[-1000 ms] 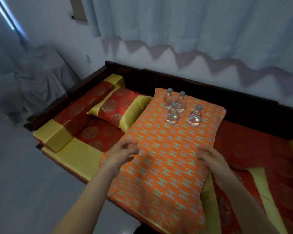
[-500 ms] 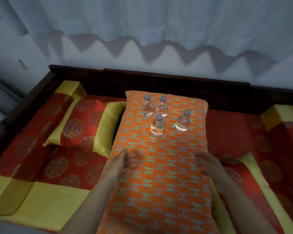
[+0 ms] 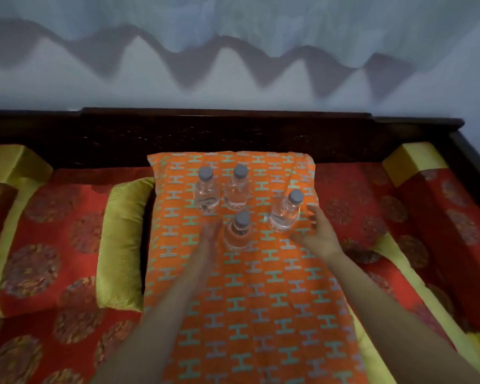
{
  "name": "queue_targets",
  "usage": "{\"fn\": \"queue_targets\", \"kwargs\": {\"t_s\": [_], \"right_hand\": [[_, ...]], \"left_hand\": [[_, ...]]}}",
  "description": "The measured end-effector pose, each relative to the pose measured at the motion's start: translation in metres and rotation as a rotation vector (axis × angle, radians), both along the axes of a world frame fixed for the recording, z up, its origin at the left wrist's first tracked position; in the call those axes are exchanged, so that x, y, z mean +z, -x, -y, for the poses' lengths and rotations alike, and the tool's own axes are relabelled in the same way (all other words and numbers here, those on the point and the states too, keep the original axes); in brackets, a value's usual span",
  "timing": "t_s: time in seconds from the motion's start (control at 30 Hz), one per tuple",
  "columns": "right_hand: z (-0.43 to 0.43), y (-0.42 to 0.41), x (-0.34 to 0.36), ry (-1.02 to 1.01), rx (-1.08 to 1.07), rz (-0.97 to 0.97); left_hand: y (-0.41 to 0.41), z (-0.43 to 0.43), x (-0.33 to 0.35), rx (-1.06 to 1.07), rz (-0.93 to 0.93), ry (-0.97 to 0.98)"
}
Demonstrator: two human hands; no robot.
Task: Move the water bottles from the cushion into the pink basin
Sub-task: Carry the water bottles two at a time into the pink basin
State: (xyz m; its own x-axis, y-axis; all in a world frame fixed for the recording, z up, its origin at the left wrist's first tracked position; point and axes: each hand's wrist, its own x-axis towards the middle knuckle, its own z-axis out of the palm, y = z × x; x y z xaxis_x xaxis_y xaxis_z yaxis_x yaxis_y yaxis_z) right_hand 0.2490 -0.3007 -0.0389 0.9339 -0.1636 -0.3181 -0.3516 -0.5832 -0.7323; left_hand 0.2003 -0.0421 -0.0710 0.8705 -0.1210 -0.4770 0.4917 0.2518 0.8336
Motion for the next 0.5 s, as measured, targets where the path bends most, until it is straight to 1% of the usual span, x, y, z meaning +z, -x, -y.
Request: {"fn": "queue_targets", "kwargs": {"t_s": [0.13,0.3,0.43,0.5], "right_hand": [[-0.015,-0.021,-0.011,-0.009,0.037,0.089],[-0.025,-0.03,-0.021,-0.007,0.029,0.136],[-0.026,-0.028,-0.029,-0.036,0.01,0.158],[-0.029,-0.029,-0.031,-0.018,-0.026,0.173]], "left_hand": [[-0.018,0.011,-0.004,-0.14,0.145,-0.298],[-0.03,0.015,-0.015,-0.205,0.337,-0.372],[-0.035,0.017,-0.02,-0.183,0.377,-0.451],[-0.036,0.017,-0.023,-0.168,0.393,-0.484]]}}
